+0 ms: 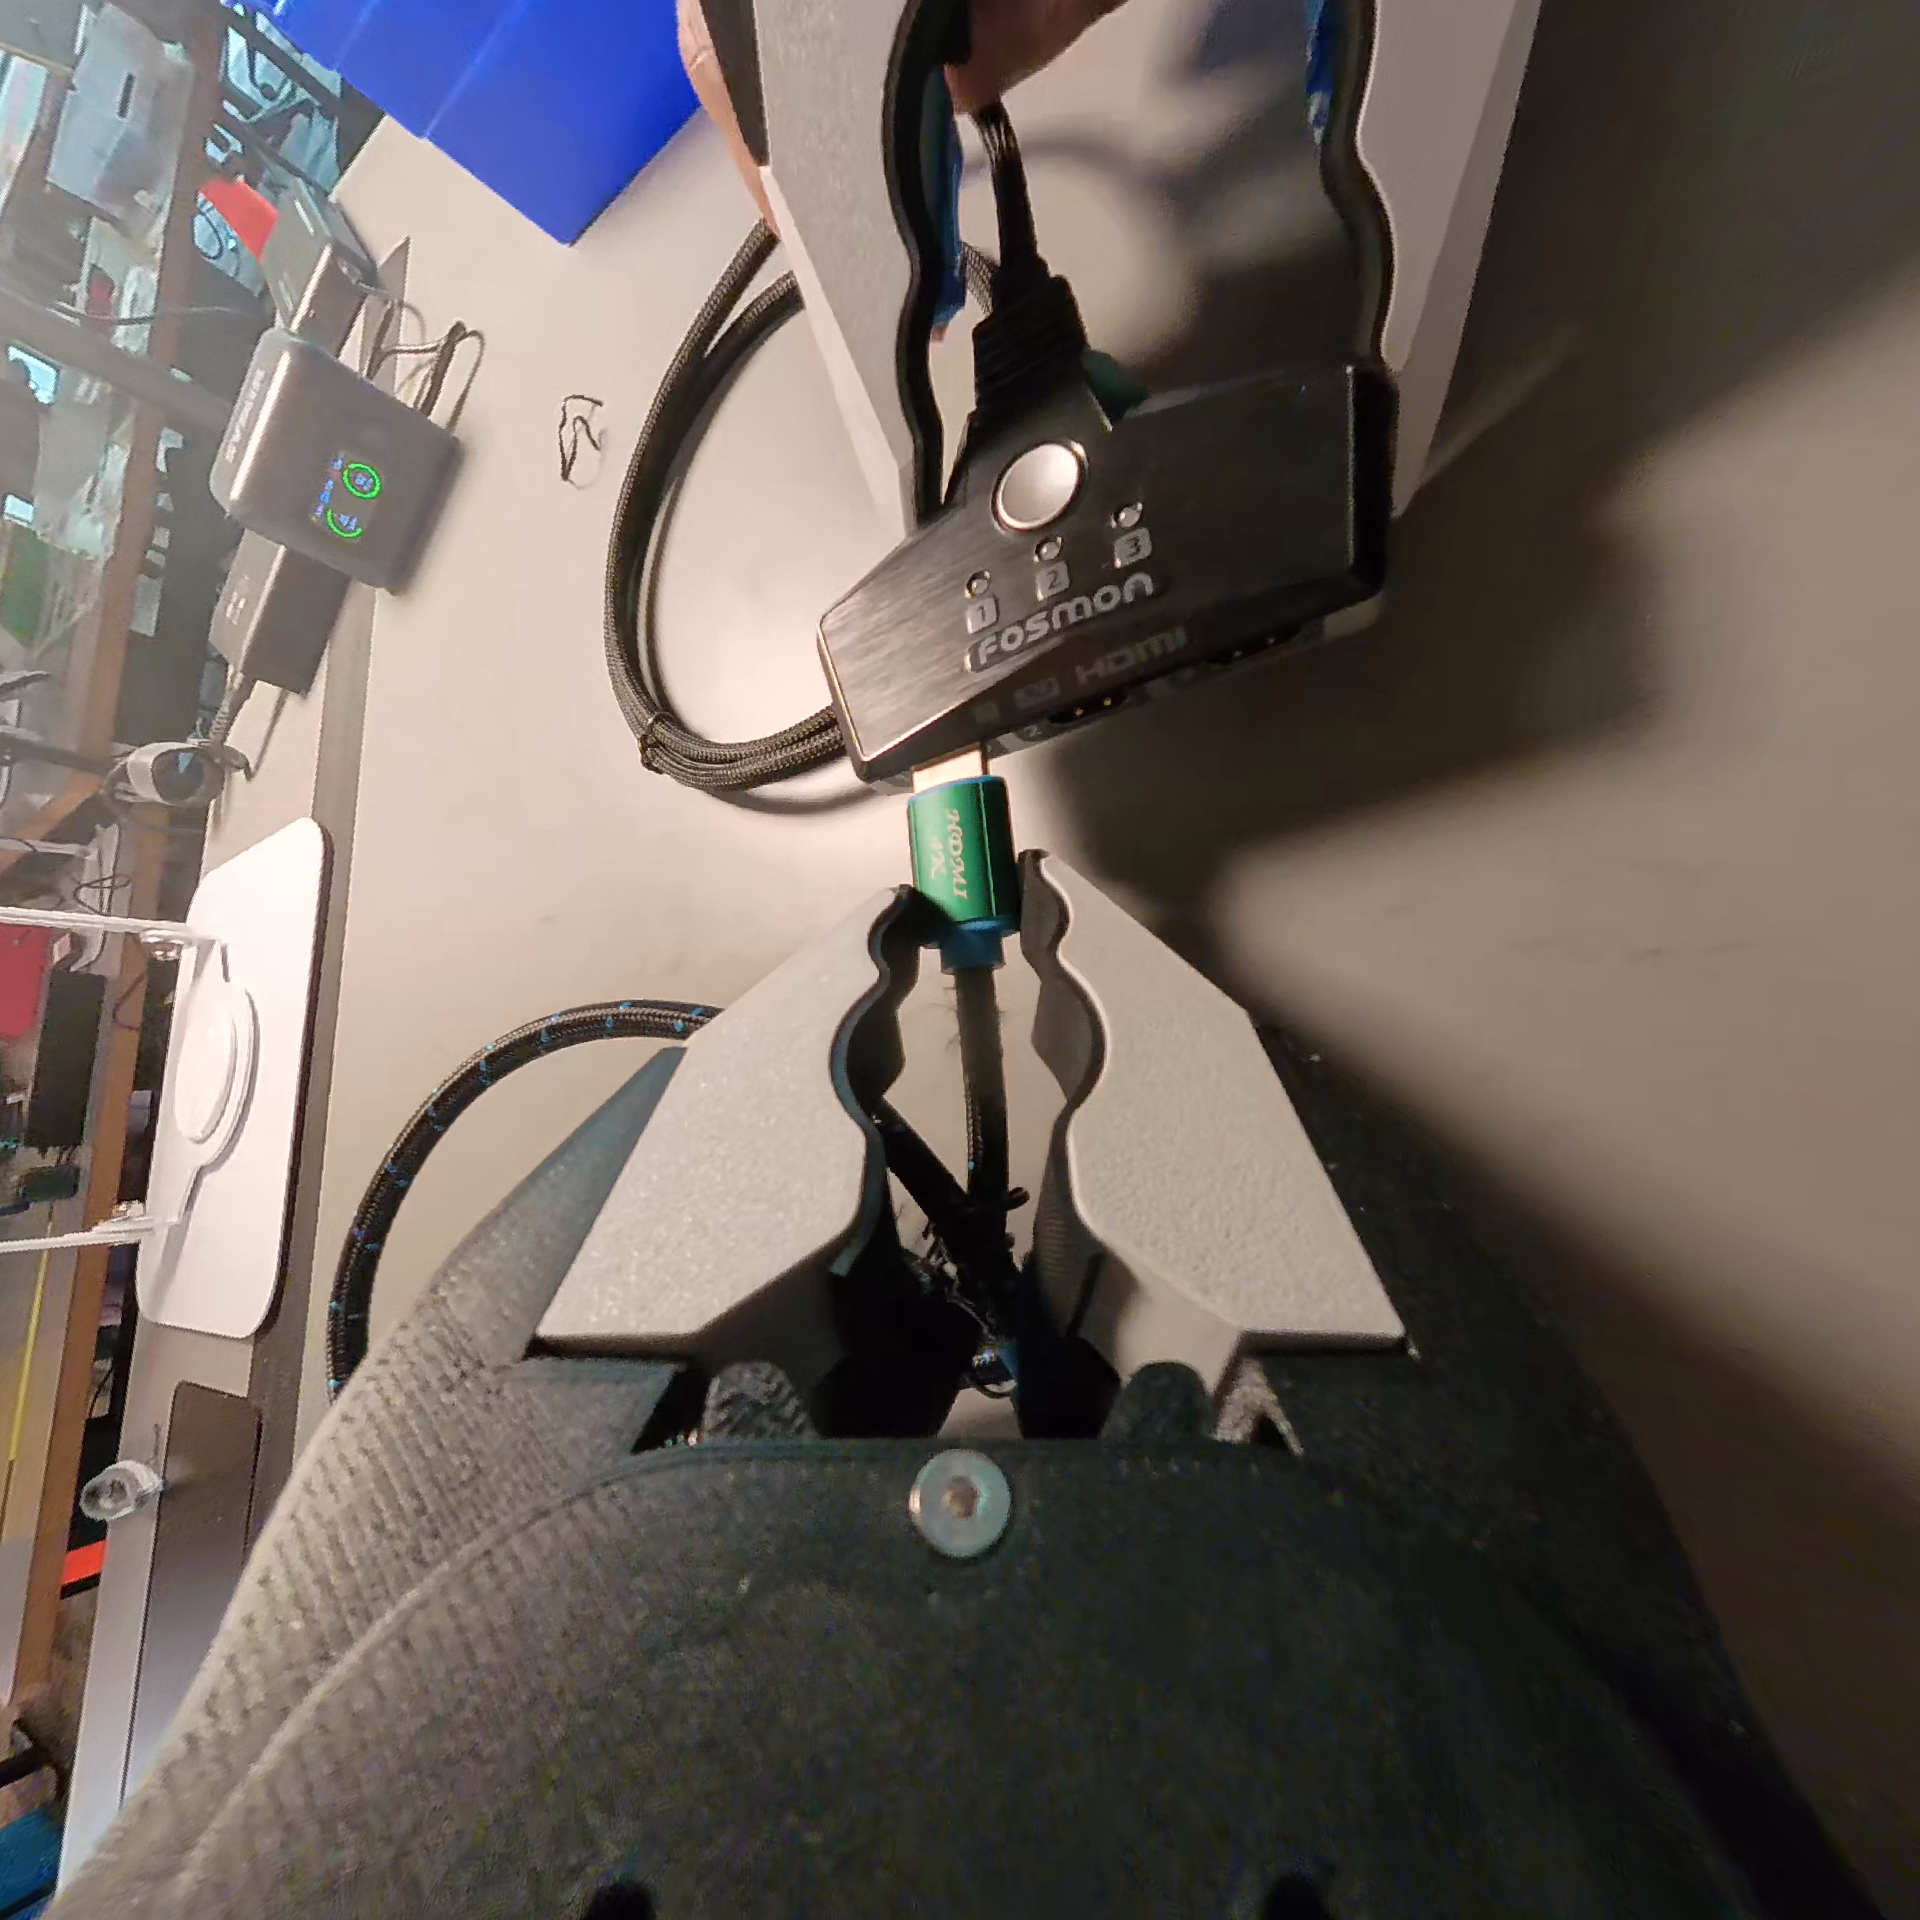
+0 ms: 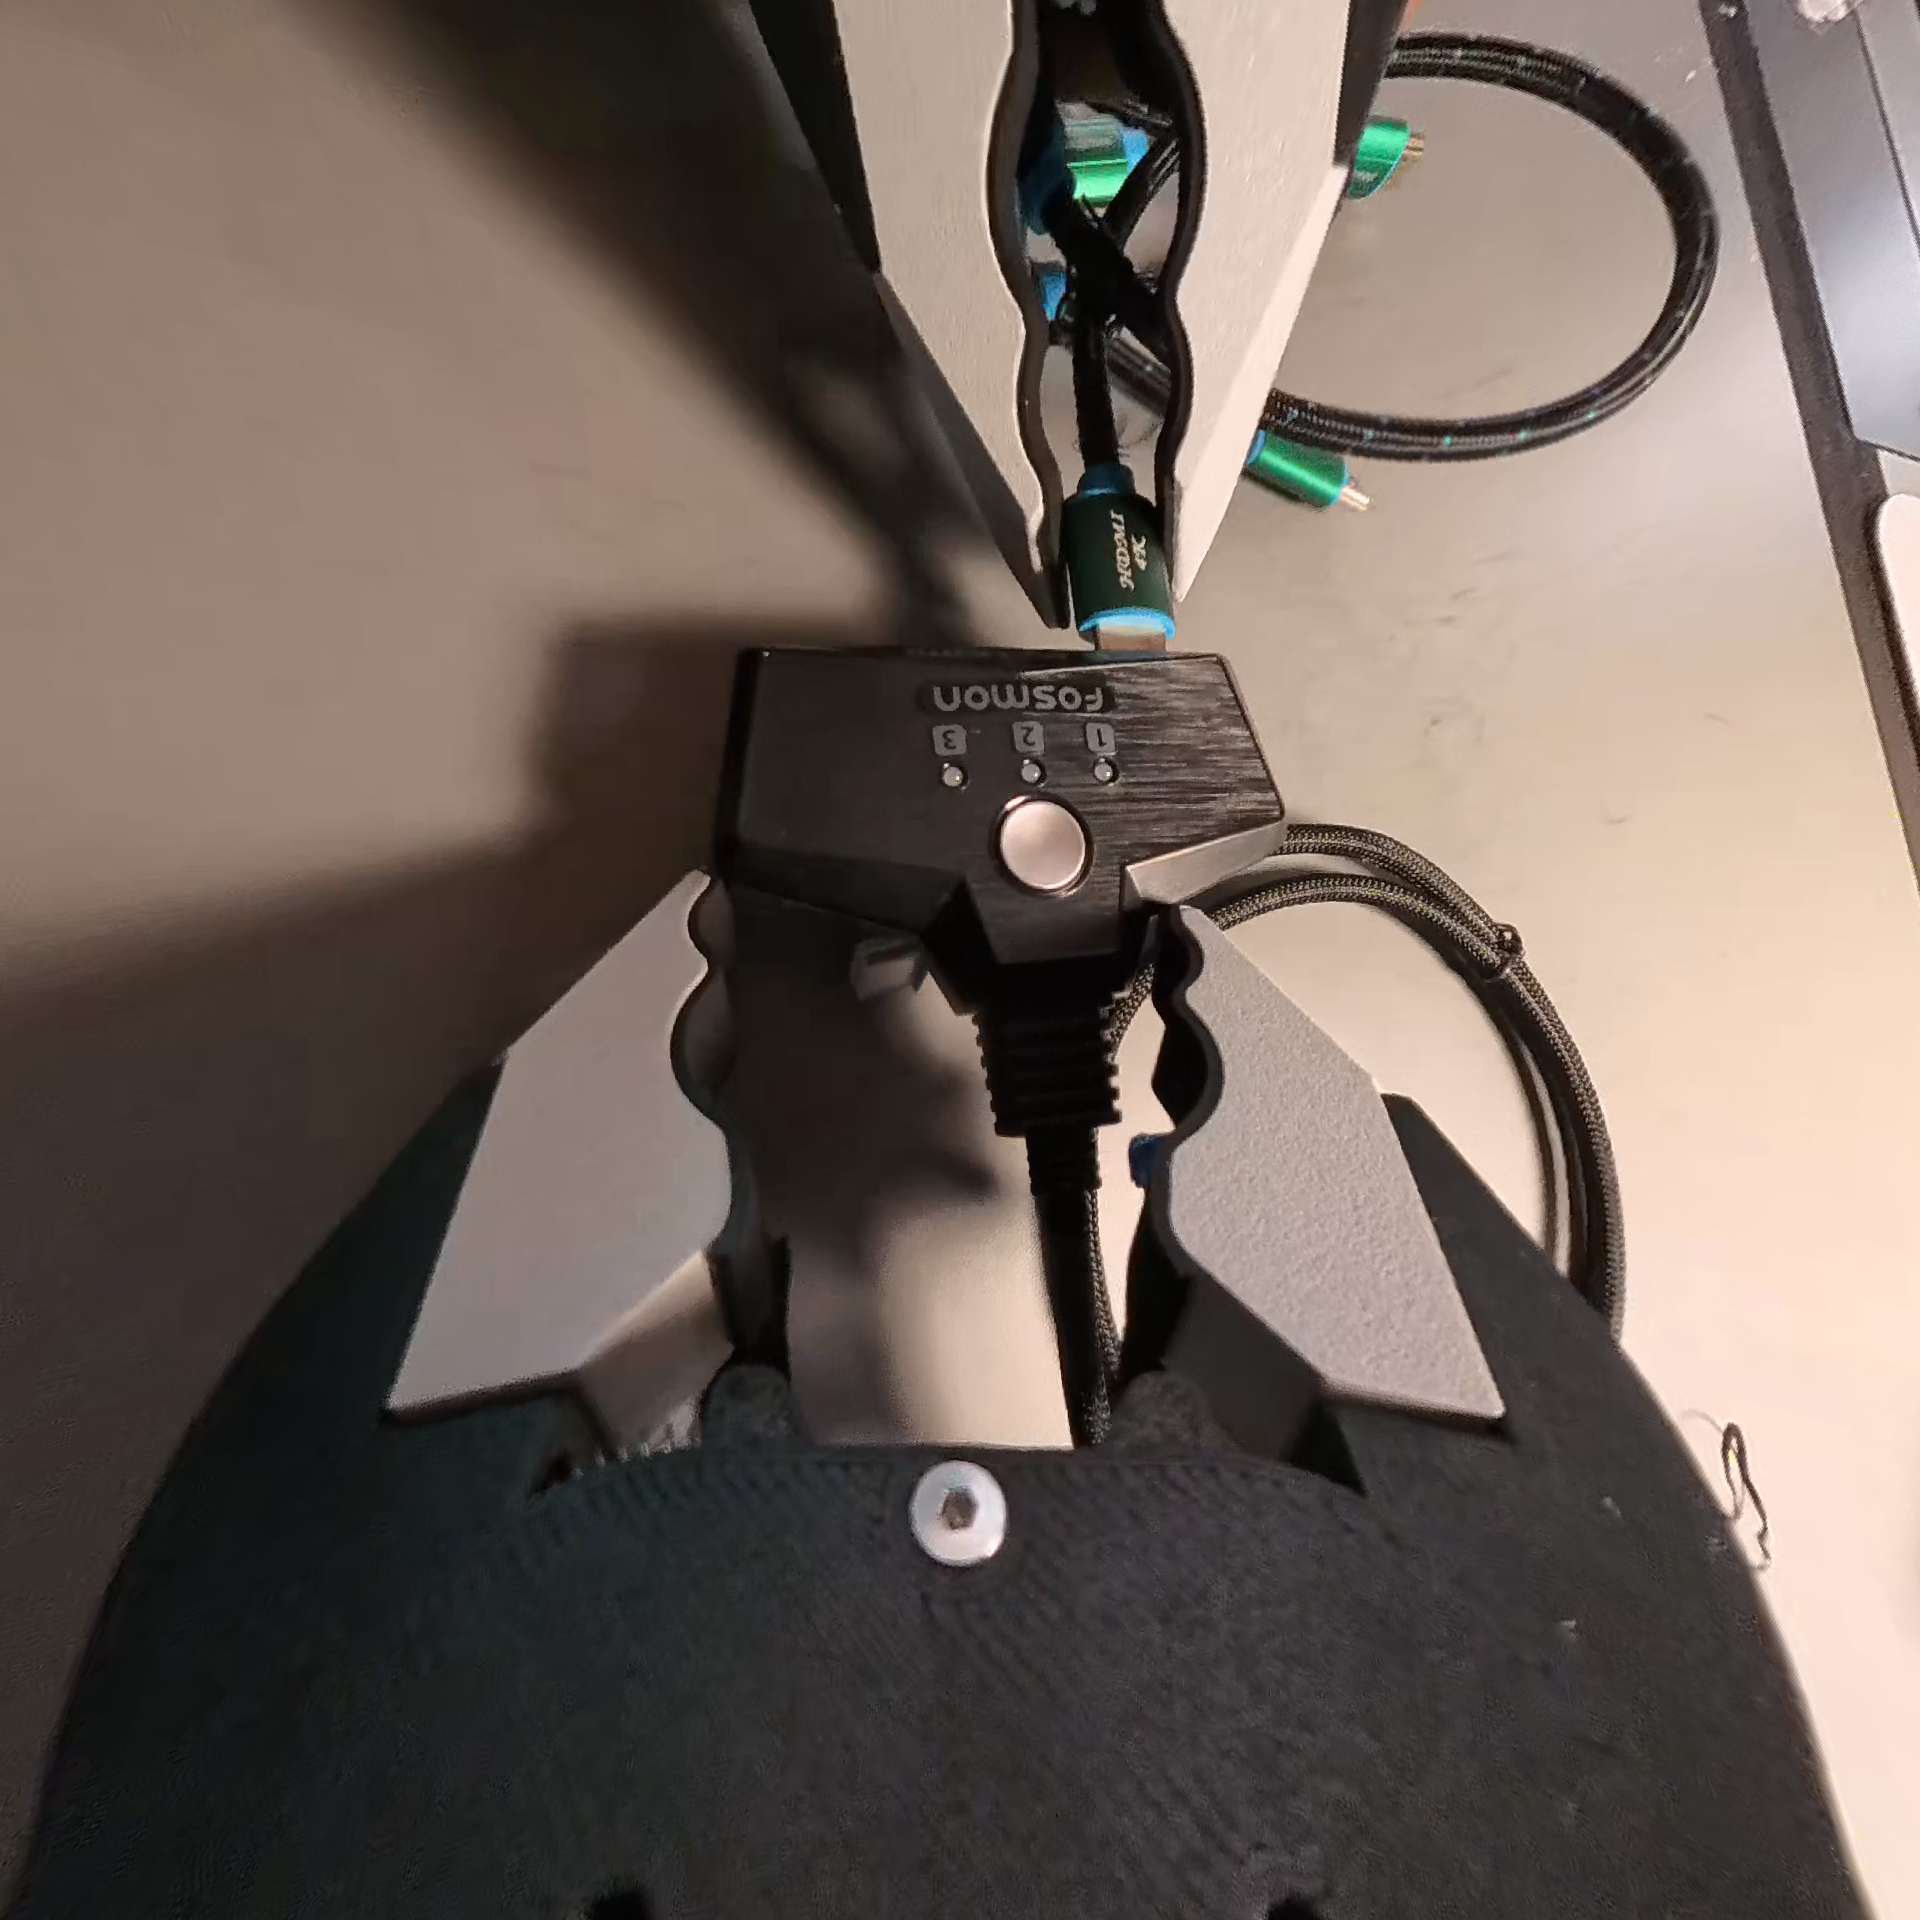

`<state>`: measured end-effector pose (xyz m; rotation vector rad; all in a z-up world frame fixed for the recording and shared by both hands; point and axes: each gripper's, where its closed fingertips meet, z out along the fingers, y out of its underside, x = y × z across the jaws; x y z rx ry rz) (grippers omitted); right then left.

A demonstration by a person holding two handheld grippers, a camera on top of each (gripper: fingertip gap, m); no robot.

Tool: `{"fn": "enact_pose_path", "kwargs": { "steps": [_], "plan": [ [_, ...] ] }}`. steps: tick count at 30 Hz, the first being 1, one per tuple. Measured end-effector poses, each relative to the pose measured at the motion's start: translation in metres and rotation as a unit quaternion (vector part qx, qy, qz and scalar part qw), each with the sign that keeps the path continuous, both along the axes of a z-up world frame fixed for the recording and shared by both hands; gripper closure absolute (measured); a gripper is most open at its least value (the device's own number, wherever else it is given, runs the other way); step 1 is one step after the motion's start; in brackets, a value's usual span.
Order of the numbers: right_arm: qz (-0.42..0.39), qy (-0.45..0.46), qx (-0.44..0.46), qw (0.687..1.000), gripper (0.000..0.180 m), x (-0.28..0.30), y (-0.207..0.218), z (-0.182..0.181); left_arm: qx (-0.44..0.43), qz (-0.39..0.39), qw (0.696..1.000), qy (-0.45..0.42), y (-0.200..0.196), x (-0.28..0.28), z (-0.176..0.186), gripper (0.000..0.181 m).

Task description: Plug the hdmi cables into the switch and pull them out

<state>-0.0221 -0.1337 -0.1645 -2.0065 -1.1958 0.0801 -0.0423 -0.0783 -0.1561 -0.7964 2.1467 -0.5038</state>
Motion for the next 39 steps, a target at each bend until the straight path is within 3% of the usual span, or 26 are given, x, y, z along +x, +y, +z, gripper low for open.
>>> {"fn": "enact_pose_path", "kwargs": {
  "steps": [18, 22, 25, 29, 31, 34, 39],
  "plan": [
    [-0.010, 0.006, 0.024, 1.000, 0.098, 0.002, 0.008, 0.003, -0.028, 0.023, 0.999, -0.003, 0.002, 0.006, 0.001, 0.162],
    [-0.041, 0.033, 0.056, 0.997, 0.101, 0.008, 0.019, 0.017, -0.039, 0.057, 0.996, -0.058, 0.014, 0.014, 0.021, 0.155],
    [-0.072, 0.039, 0.075, 0.994, 0.102, 0.018, 0.026, 0.024, -0.057, 0.092, 0.987, -0.122, 0.034, 0.012, 0.050, 0.137],
    [-0.131, 0.034, 0.075, 0.988, 0.102, 0.041, 0.037, 0.020, -0.096, 0.123, 0.973, -0.168, 0.061, -0.003, 0.080, 0.138],
    [-0.163, 0.031, 0.071, 0.984, 0.103, 0.051, 0.042, 0.016, -0.114, 0.136, 0.974, -0.140, 0.072, -0.011, 0.076, 0.138],
    [-0.201, 0.023, 0.068, 0.977, 0.103, 0.063, 0.047, 0.012, -0.180, 0.148, 0.972, -0.021, 0.074, -0.028, 0.043, 0.135],
    [-0.201, 0.007, 0.091, 0.975, 0.109, 0.067, 0.049, 0.014, -0.122, 0.147, 0.978, 0.081, 0.086, -0.054, 0.002, 0.128]
  ]
}}
